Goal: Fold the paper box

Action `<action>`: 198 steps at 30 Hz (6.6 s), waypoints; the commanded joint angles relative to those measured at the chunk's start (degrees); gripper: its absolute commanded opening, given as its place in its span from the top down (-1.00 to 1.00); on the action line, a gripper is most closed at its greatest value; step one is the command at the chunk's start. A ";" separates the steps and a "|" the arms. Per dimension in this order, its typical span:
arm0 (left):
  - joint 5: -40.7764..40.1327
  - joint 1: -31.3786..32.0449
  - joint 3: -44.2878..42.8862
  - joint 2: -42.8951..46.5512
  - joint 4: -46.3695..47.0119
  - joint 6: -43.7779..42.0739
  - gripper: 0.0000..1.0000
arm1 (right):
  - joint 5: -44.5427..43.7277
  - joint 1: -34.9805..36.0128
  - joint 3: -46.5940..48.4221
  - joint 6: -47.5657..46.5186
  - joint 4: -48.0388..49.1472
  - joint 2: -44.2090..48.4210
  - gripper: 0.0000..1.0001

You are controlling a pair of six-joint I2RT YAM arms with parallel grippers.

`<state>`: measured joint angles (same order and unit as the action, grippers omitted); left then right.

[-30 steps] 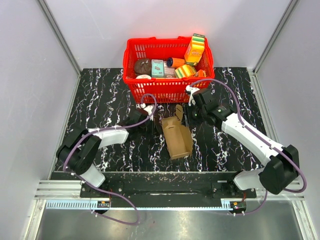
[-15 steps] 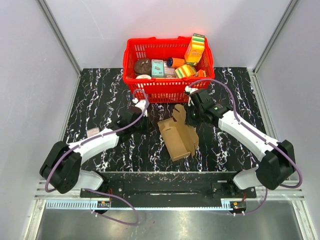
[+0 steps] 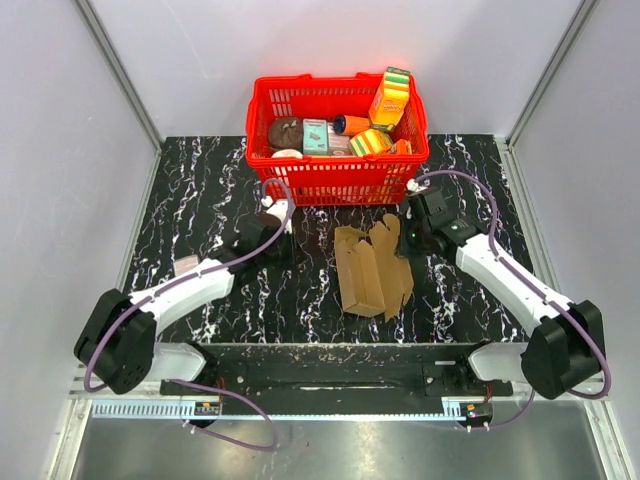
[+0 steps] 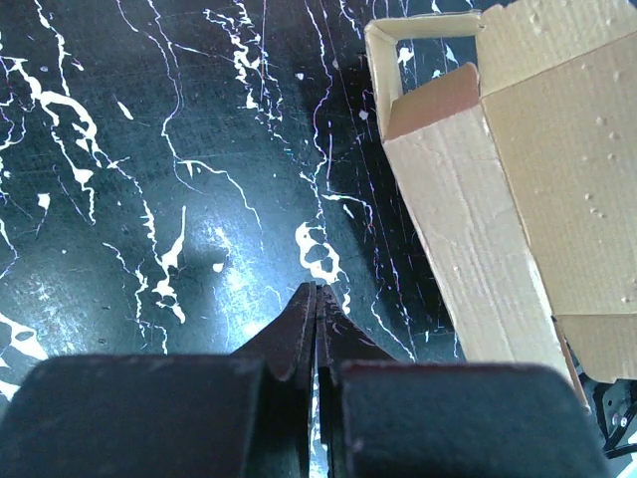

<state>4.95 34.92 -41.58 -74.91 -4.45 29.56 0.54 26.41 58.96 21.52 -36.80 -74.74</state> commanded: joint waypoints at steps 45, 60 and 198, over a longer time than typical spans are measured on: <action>-0.73 0.06 2.65 2.58 -0.21 -1.17 1.00 | -11.96 -2.59 -2.45 3.62 -10.05 1.09 -0.47; -0.47 0.06 3.96 3.81 -0.30 -1.17 1.00 | -8.80 -2.51 -1.65 3.09 -8.12 -6.64 0.78; -28.95 -0.55 3.70 33.87 -25.43 1.11 0.99 | -29.98 40.90 -8.86 59.76 9.19 -26.25 -0.37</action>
<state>-23.22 34.59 -38.76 -41.67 -32.45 31.09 -34.11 63.40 51.90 65.23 -19.05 -97.23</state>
